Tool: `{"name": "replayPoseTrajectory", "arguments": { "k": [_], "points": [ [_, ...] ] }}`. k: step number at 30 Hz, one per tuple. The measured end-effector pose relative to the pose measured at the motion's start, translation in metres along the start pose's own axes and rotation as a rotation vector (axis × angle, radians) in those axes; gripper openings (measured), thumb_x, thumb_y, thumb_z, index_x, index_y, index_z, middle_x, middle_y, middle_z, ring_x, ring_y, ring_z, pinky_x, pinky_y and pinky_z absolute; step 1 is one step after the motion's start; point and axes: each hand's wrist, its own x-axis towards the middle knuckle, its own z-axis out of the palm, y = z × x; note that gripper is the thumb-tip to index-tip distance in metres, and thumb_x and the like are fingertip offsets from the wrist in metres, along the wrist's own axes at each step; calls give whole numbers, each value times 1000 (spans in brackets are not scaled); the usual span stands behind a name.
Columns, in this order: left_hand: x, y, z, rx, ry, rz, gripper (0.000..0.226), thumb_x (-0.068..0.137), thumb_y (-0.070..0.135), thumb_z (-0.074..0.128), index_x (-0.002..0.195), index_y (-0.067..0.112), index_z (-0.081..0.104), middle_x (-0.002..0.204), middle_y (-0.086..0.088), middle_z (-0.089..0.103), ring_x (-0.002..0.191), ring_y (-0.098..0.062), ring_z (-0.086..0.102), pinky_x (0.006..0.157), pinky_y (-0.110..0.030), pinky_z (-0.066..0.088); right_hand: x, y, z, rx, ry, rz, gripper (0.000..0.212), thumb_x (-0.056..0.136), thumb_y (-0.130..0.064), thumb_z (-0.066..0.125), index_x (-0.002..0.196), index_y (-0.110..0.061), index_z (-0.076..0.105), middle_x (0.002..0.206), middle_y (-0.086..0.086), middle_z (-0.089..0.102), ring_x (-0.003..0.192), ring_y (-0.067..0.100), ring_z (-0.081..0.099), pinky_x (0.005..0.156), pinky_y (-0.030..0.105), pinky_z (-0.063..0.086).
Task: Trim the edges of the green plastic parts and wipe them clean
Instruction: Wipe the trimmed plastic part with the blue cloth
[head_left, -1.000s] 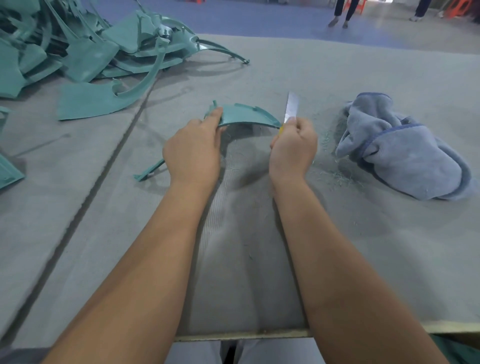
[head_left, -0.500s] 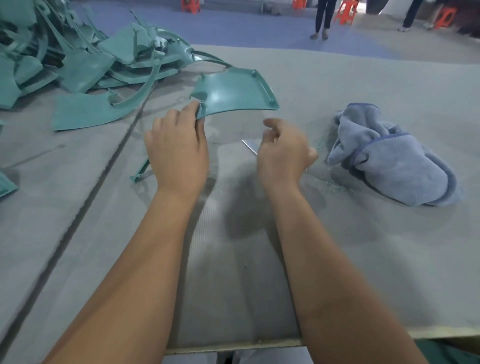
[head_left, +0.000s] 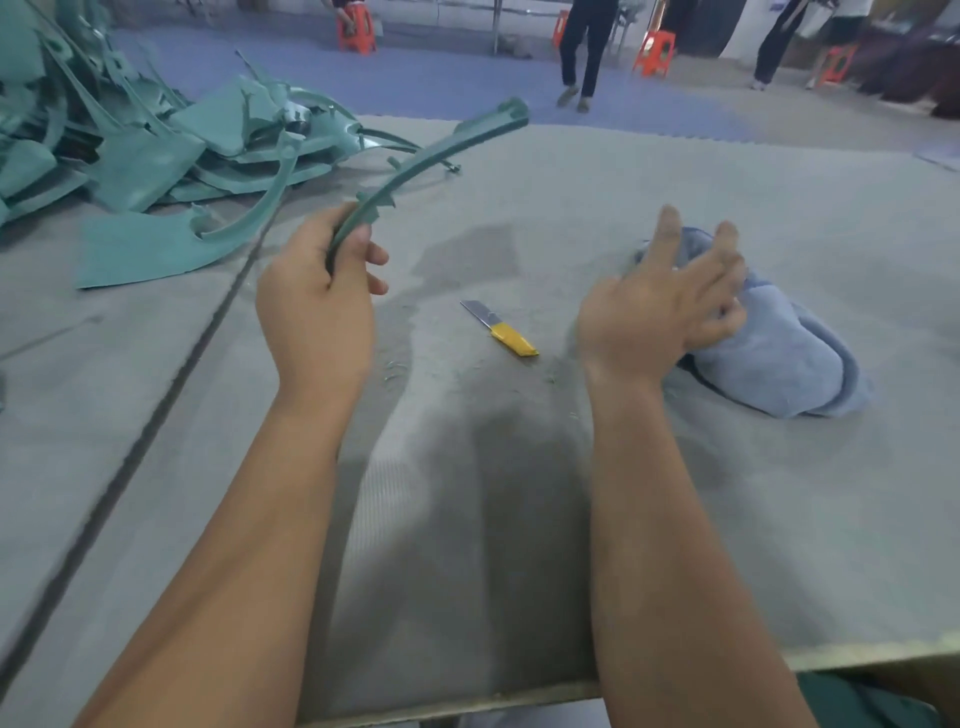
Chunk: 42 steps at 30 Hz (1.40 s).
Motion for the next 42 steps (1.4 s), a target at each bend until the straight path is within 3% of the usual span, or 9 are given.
{"name": "replayPoseTrajectory", "arguments": {
  "k": [6, 9, 13, 15, 20, 26, 31, 36, 42],
  "points": [
    [10, 8, -12, -234, 12, -106, 21, 99, 19, 47, 87, 29, 62, 71, 9, 67, 57, -9, 63, 52, -20, 45, 15, 26, 10, -34, -134, 126, 38, 90, -17, 48, 127, -12, 51, 120, 11, 56, 114, 28, 44, 91, 41, 28],
    [9, 8, -12, -279, -25, -126, 21, 100, 18, 47, 88, 27, 62, 71, 8, 69, 57, -10, 63, 51, -19, 46, 22, 24, 2, 294, 84, 169, 21, 97, -17, 43, 100, -9, 62, 103, 6, 64, 91, 16, 54, 77, 18, 31],
    [10, 8, -9, -439, -56, -214, 18, 103, 18, 42, 96, 23, 58, 68, 6, 68, 53, -12, 64, 48, -19, 47, 17, 12, -14, 721, 419, 20, 28, 97, -15, 48, 113, 3, 60, 102, 2, 57, 90, -8, 42, 85, -1, 31],
    [11, 5, -7, -522, -87, -340, 19, 104, 18, 40, 98, 19, 58, 63, 5, 67, 50, -11, 62, 47, -18, 47, 17, 10, -13, 750, 378, -70, 26, 97, -9, 46, 111, 10, 57, 98, 12, 58, 82, -8, 36, 81, -4, 28],
    [8, -7, 0, -476, -238, -644, 22, 104, 18, 41, 93, 11, 59, 51, 7, 61, 42, -5, 57, 42, -14, 44, 5, -3, 5, 172, -434, -251, 27, 95, -31, 43, 82, -13, 59, 79, 7, 58, 80, 27, 53, 63, 28, 30],
    [6, -18, 7, -360, -311, -792, 24, 102, 16, 45, 87, 3, 60, 45, 2, 58, 36, -6, 51, 36, -13, 38, 0, -9, -1, 306, 16, -318, 18, 89, -19, 50, 94, -11, 65, 95, 9, 62, 84, 29, 56, 63, 36, 37],
    [10, -27, 6, -325, -323, -826, 27, 99, 17, 48, 83, 3, 64, 47, 3, 58, 38, -4, 49, 37, -13, 38, 3, -4, 9, 114, -304, -232, 65, 83, -38, 59, 140, -12, 39, 129, 14, 47, 115, 31, 49, 93, 40, 41],
    [10, -31, 5, -253, -300, -785, 23, 97, 15, 53, 83, 4, 67, 45, 4, 51, 35, -4, 41, 34, -13, 31, 3, -1, 13, -104, -384, -215, 19, 91, -32, 45, 82, -16, 51, 94, 10, 66, 96, 33, 57, 80, 37, 33],
    [8, -31, 2, -119, -350, -689, 17, 97, 13, 52, 81, 9, 54, 37, 3, 48, 27, -5, 37, 31, -12, 27, 9, 0, -1, 575, 63, -10, 38, 98, -37, 40, 98, -2, 57, 98, 17, 61, 87, 27, 55, 74, 33, 41]
  ]
}}
